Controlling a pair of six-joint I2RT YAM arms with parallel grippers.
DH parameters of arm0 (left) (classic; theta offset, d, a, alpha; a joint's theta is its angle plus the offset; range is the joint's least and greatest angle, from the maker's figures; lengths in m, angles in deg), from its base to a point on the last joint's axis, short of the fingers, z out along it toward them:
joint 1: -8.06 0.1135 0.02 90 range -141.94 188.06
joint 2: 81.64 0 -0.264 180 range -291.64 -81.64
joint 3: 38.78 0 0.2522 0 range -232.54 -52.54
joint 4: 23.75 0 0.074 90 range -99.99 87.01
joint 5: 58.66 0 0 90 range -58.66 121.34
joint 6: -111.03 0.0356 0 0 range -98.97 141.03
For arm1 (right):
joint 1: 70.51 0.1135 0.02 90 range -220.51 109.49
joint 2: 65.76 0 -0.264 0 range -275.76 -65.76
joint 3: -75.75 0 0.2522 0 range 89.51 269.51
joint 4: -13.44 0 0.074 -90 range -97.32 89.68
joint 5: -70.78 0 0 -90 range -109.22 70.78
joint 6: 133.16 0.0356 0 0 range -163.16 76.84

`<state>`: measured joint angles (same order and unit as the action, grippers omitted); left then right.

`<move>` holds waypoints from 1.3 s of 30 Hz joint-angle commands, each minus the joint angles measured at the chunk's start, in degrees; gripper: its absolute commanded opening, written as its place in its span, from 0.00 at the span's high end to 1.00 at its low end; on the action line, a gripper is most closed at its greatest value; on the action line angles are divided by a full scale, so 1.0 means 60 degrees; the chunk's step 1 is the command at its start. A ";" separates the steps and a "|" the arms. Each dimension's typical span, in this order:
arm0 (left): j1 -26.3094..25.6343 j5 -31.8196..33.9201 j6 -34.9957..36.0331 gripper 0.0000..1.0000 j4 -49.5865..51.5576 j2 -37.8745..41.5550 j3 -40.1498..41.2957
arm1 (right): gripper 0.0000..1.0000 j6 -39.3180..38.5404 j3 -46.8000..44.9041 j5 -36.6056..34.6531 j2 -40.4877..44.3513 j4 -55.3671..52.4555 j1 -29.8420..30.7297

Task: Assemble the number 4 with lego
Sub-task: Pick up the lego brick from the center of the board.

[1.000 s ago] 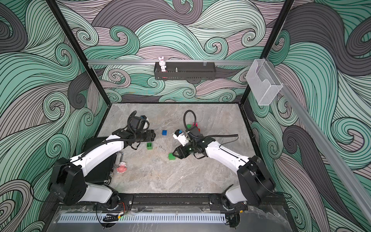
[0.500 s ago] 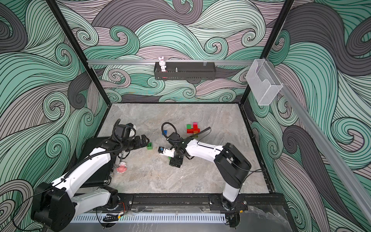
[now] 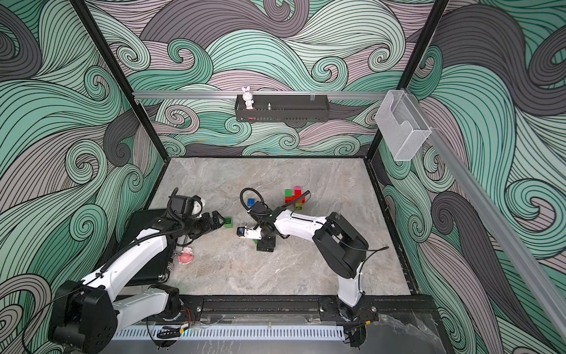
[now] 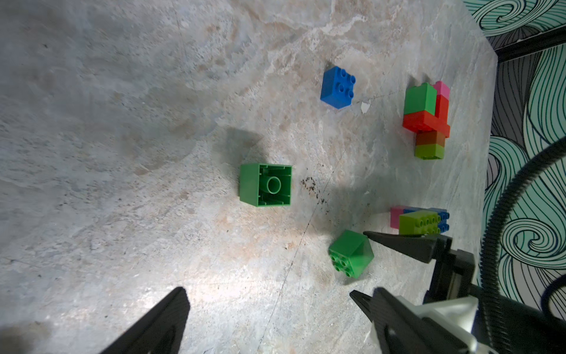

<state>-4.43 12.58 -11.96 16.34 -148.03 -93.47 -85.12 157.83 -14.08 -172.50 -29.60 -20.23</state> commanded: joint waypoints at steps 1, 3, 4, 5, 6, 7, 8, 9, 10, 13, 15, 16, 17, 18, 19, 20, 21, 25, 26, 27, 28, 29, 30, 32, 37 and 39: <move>0.0075 -0.0918 0.0173 0.05 0.0367 -0.0473 -0.0326 | 0.22 -0.0565 -0.0132 -0.0060 0.0219 0.0273 0.0044; 0.0076 -0.1304 0.0211 0.06 0.0296 -0.0705 -0.0315 | 0.21 -0.0847 -0.0058 -0.0034 0.0214 0.0317 0.0054; 0.0082 -0.1382 0.0196 0.06 0.0298 -0.0788 -0.0318 | 0.21 -0.0963 0.0007 -0.0030 0.0125 0.0282 0.0057; 0.0075 -0.1411 0.0183 0.06 0.0299 -0.0831 -0.0298 | 0.21 -0.1117 0.0109 -0.0057 -0.0021 0.0224 0.0057; 0.0075 -0.1401 0.0167 0.06 0.0278 -0.0851 -0.0275 | 0.21 -0.1256 0.0207 -0.0068 -0.0175 0.0166 0.0064; 0.0075 -0.1364 0.0152 0.06 0.0287 -0.0823 -0.0252 | 0.21 -0.1349 0.0304 -0.0054 -0.0318 0.0095 0.0072; 0.0089 -0.1310 0.0131 0.06 0.0296 -0.0790 -0.0218 | 0.21 -0.1421 0.0388 -0.0016 -0.0426 0.0071 0.0072; 0.0097 -0.1283 0.0137 0.06 0.0297 -0.0748 -0.0185 | 0.22 -0.1508 0.0420 0.0039 -0.0492 0.0083 0.0072; 0.0098 -0.1236 0.0135 0.06 0.0288 -0.0702 -0.0161 | 0.22 -0.1593 0.0463 0.0064 -0.0555 0.0083 0.0079; 0.0090 -0.1194 0.0165 0.06 0.0328 -0.0668 -0.0109 | 0.23 -0.1765 0.0465 0.0058 -0.0639 0.0228 0.0116; 0.0092 -0.1220 0.0181 0.06 0.0357 -0.0718 -0.0083 | 0.24 -0.1836 0.0410 0.0105 -0.0625 0.0349 0.0145; 0.0097 -0.1270 0.0181 0.06 0.0344 -0.0761 -0.0068 | 0.25 -0.1866 0.0406 0.0121 -0.0638 0.0382 0.0138; 0.0092 -0.1316 0.0181 0.06 0.0316 -0.0796 -0.0053 | 0.26 -0.1870 0.0406 0.0150 -0.0649 0.0343 0.0155; 0.0092 -0.1367 0.0184 0.06 0.0314 -0.0827 -0.0051 | 0.28 -0.1881 0.0406 0.0150 -0.0665 0.0331 0.0159; 0.0090 -0.1411 0.0210 0.06 0.0313 -0.0871 -0.0052 | 0.31 -0.1870 0.0378 0.0129 -0.0681 0.0288 0.0160; 0.0091 -0.1428 0.0216 0.07 0.0314 -0.0908 -0.0051 | 0.34 -0.1831 0.0349 0.0126 -0.0671 0.0288 0.0160; 0.0097 -0.1454 0.0235 0.07 0.0314 -0.0930 -0.0062 | 0.37 -0.1805 0.0299 0.0132 -0.0646 0.0279 0.0160; 0.0084 -0.1541 0.0321 0.08 0.0362 -0.0995 -0.0050 | 0.50 -0.1582 0.0074 0.0101 -0.0429 0.0265 0.0160; 0.0090 -0.1578 0.0365 0.09 0.0375 -0.1010 -0.0071 | 0.51 -0.1526 0.0041 0.0103 -0.0377 0.0226 0.0160; 0.0090 -0.1665 0.0436 0.10 0.0373 -0.1068 -0.0078 | 0.52 -0.1480 -0.0021 0.0095 -0.0317 0.0238 0.0160; 0.0091 -0.1817 0.0474 0.10 0.0352 -0.1140 -0.0063 | 0.54 -0.1416 -0.0074 0.0142 -0.0255 0.0242 0.0160; 0.0090 -0.2054 0.0489 0.11 0.0267 -0.1223 -0.0041 | 0.58 -0.1346 -0.0118 0.0228 -0.0213 0.0240 0.0147; 0.0083 -0.2428 0.0486 0.13 0.0149 -0.1324 -0.0027 | 0.62 -0.1232 -0.0195 0.0333 -0.0138 0.0287 0.0144; 0.0075 -0.3334 0.0500 0.15 -0.0246 -0.1587 0.0075 | 0.65 -0.0868 -0.0360 0.0732 0.0091 0.0505 0.0105; -0.0029 -0.5748 0.0519 0.21 -0.0894 -0.1960 -0.0084 | 0.69 0.0884 -0.1635 0.1962 0.1723 0.2390 -0.0147; -0.0175 -0.6434 0.0684 0.23 -0.0789 -0.2037 -0.0292 | 0.70 0.1565 -0.2224 0.2262 0.2379 0.3219 -0.0246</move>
<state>-4.67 -15.27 -9.69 12.93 -159.81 -93.45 -83.94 146.94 -6.12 -163.47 -18.91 -20.67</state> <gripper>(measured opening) 0.779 0.347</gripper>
